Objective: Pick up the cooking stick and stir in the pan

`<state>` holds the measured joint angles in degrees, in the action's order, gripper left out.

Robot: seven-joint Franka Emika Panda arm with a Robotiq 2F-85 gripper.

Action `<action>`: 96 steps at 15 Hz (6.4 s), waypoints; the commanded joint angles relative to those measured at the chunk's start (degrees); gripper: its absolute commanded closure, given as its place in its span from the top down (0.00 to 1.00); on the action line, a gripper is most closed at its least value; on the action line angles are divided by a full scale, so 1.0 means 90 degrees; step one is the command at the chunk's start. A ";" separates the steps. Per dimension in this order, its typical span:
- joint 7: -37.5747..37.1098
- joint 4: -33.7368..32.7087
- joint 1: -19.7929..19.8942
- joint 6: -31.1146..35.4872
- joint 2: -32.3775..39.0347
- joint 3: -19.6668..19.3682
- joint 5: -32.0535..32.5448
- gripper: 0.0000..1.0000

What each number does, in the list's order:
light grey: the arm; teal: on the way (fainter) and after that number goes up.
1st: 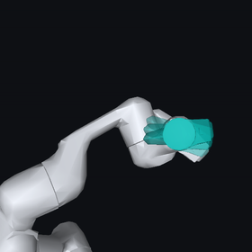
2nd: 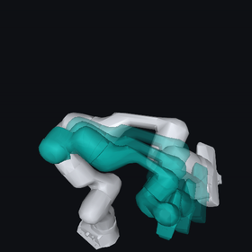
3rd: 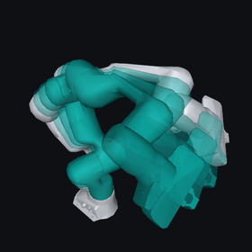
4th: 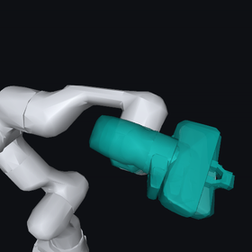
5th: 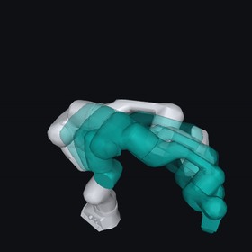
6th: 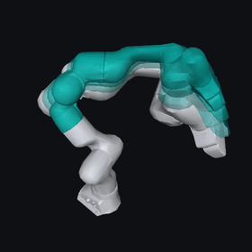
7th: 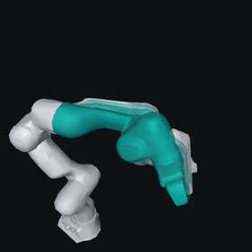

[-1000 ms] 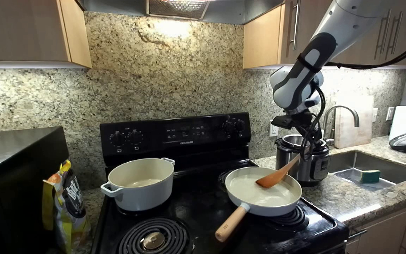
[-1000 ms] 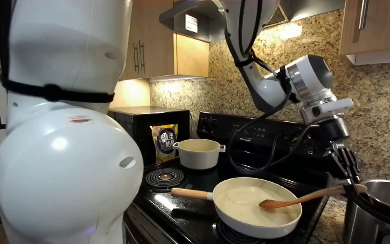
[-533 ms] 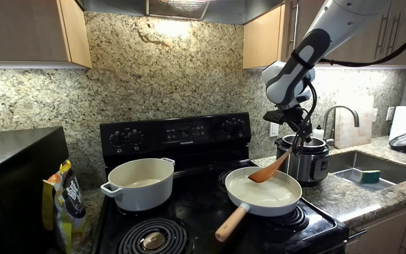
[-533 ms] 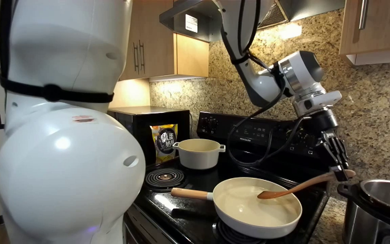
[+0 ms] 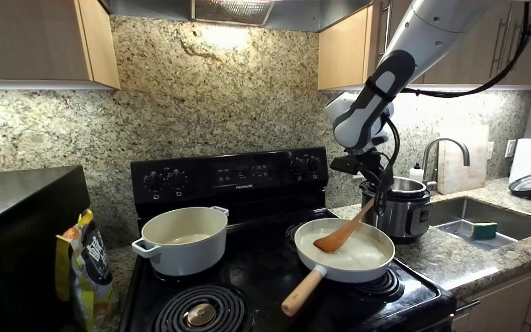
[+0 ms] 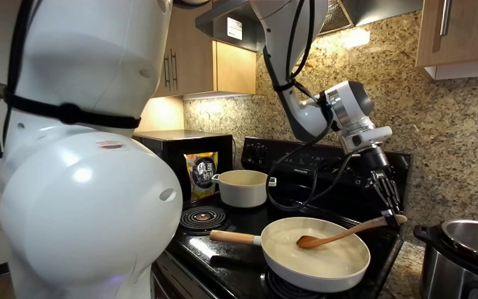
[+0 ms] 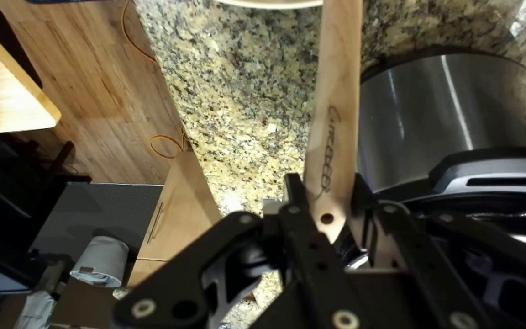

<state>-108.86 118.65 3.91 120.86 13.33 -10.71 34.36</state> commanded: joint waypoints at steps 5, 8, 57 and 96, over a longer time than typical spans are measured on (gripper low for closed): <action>0.0097 0.0890 -0.0061 0.0328 -0.0281 0.0102 0.0001 0.10; 0.0142 0.1452 0.0021 0.0564 -0.0485 0.0031 0.0029 0.10; 0.0110 0.1572 0.0157 0.0601 -0.0759 -0.0102 -0.0299 0.10; 0.0216 0.0500 -0.0204 -0.0389 -0.0021 0.0231 -0.0598 0.10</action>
<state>-108.69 120.11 2.25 117.09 14.61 -8.62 29.42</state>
